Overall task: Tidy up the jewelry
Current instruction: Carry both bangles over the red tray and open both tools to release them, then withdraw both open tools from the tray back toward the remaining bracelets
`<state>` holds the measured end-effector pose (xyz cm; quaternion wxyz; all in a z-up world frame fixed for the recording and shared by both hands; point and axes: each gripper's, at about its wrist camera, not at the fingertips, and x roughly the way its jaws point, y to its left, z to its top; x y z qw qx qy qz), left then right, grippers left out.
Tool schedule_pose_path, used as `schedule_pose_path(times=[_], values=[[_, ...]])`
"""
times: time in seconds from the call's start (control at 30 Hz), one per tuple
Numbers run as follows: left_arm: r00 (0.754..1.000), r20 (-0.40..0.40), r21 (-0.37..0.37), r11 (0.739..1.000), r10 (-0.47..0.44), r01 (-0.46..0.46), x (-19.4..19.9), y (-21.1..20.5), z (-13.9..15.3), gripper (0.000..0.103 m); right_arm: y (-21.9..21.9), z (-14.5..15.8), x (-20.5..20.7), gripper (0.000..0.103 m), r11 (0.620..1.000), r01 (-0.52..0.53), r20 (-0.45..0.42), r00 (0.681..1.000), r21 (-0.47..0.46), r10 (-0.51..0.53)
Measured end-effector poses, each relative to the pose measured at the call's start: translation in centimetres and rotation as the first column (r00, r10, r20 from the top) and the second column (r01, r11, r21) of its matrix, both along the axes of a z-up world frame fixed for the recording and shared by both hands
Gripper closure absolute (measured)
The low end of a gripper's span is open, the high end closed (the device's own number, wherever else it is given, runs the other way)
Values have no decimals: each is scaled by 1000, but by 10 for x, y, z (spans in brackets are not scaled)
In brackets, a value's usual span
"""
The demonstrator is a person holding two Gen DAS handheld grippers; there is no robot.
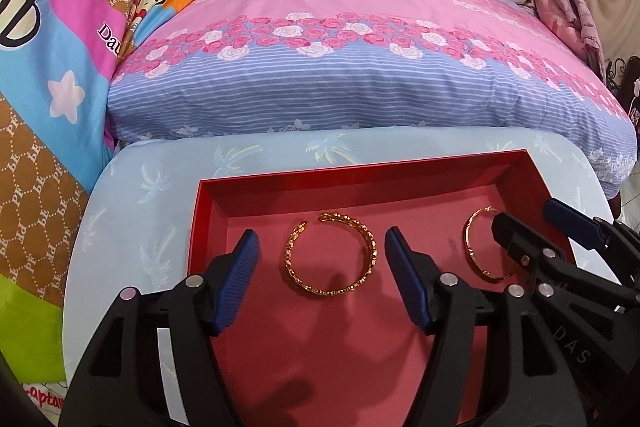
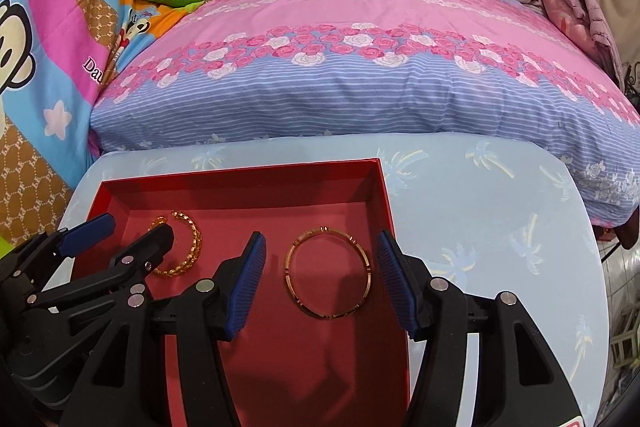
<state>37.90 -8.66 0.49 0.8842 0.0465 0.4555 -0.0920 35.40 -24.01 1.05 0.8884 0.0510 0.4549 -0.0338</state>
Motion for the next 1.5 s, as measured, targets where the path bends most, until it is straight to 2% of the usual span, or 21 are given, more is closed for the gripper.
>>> schedule_pose_path(times=[0.2, 0.43, 0.63, 0.83, 1.0, 1.17, 1.5], values=[[1000, 18, 2, 1000, 1, -1, -7, 1, 9, 41, 1, 9, -8, 47, 1000, 1, 22, 1000, -6, -1], [998, 60, -25, 1000, -2, 3, -36, 5, 38, 41, 4, 41, -44, 47, 1000, -2, 84, 996, -16, 3], [993, 118, -13, 999, -29, 31, -89, 9, 68, 41, 10, 70, -95, 47, 1000, -6, 135, 991, -26, 9], [989, 138, -16, 998, -57, 60, -149, 18, 77, 39, 18, 85, -159, 47, 999, -28, 163, 986, -36, 33], [990, 131, -5, 999, -48, 49, -192, 32, 70, 35, 25, 80, -211, 47, 998, -42, 153, 987, -52, 49], [997, 78, -4, 1000, -11, 11, -225, 55, 49, 35, 17, 60, -249, 47, 999, -16, 105, 994, -32, 20], [997, -36, -8, 998, 61, -61, -275, 100, 1, 35, 16, 20, -290, 47, 1000, 12, 14, 1000, -18, -12]])
